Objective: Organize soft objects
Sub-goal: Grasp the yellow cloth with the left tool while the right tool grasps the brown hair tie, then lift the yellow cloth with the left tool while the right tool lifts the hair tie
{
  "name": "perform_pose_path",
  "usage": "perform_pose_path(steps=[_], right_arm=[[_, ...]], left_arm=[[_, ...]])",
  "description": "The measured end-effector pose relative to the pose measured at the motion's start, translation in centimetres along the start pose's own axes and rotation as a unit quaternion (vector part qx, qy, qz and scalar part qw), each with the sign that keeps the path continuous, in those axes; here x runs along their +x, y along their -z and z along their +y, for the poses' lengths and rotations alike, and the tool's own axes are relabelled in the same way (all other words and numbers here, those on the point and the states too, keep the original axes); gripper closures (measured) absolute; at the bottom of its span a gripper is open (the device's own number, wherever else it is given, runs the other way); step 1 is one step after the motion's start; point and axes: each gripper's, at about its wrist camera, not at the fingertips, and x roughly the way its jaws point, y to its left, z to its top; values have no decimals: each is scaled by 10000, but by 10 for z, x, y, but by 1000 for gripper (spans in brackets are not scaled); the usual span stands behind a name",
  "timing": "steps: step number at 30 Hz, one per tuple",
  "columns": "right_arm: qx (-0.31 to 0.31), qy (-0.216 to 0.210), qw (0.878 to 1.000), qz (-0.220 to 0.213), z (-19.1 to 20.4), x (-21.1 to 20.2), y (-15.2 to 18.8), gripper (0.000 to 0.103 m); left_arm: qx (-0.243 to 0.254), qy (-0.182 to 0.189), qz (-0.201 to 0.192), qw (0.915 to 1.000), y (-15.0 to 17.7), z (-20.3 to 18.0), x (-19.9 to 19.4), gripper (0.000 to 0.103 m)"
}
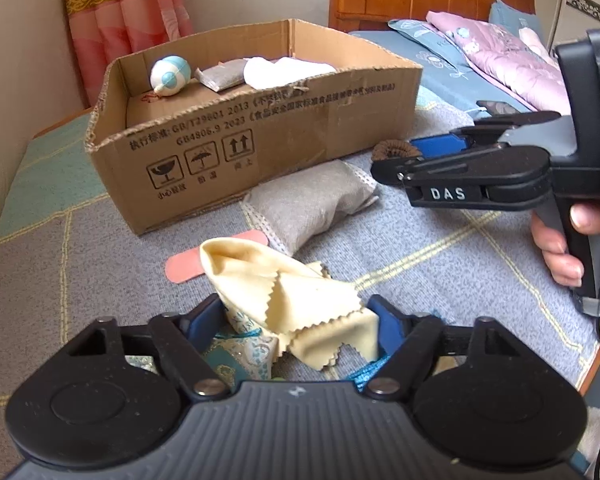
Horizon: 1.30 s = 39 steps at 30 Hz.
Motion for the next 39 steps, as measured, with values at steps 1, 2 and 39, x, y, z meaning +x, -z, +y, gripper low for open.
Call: perform_pose_path(steps=[1, 2, 39], right_arm=[[-2, 10, 10000, 4, 0, 0, 0, 52], [-14, 28, 10000, 2, 1, -1, 1, 53], [138, 24, 9998, 155, -14, -25, 18, 54]], left_arm=[[-14, -13, -22, 10000, -1, 1, -1, 43], [-28, -39, -30, 10000, -2, 2, -1, 47], [-269, -152, 41, 9995, -7, 12, 2, 42]])
